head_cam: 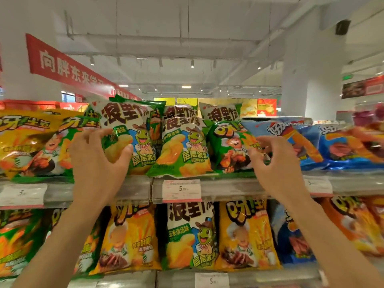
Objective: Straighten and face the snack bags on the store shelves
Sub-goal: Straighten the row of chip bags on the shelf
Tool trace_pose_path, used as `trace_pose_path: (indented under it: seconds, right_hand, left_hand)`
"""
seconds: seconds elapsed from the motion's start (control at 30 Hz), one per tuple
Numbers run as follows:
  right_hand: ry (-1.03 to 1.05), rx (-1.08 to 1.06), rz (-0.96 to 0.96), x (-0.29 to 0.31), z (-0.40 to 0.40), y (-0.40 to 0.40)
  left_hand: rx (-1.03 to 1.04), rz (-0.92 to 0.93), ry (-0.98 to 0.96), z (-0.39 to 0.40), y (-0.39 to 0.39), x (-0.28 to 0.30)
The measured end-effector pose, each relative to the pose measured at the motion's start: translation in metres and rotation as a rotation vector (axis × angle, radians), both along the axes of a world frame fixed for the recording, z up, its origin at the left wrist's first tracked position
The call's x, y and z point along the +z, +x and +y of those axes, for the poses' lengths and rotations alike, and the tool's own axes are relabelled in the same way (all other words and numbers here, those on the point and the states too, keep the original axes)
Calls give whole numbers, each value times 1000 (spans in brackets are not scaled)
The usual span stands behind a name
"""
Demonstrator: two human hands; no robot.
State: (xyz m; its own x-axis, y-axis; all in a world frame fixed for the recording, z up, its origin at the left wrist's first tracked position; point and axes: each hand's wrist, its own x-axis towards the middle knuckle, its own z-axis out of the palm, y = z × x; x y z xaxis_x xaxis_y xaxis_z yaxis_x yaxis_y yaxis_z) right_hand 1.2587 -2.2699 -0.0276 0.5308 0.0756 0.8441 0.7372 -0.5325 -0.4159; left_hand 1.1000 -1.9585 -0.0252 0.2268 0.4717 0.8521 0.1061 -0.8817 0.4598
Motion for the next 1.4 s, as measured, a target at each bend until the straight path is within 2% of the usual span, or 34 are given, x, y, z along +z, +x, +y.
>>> trace_pose_path:
  seconds: [0.07,0.13,0.2,0.27,0.6,0.87,1.1,1.27,1.4]
  right_hand:
    - [-139,-105,79,14,7,12]
    - [-227,-129,263,24,12,24]
    - [-271,-114,426,27,17,33]
    - [-267,-90,506,27,20,41]
    - [5,29,495,28,6,64]
    - [31,-72,440,35,8,65]
    - [197,16,514,34,8,68]
    - [209,-48,489,34,8,69]
    - [306,26,556,38,11,69]
  left_hand:
    - [40,77,-43,9,4,7]
    - [8,149,-107,15,8,8]
    - [-56,183,-142,18,11,7]
    - [-89,193,-144,20,12,6]
    - [-116,170,-157,24,15,5]
    - [-116,150,-166,27,16,3]
    - [-118,142,-166,28,16,3]
    - [-131,138,-180,28,17,3]
    - [-173,118,-210,31,17,3]
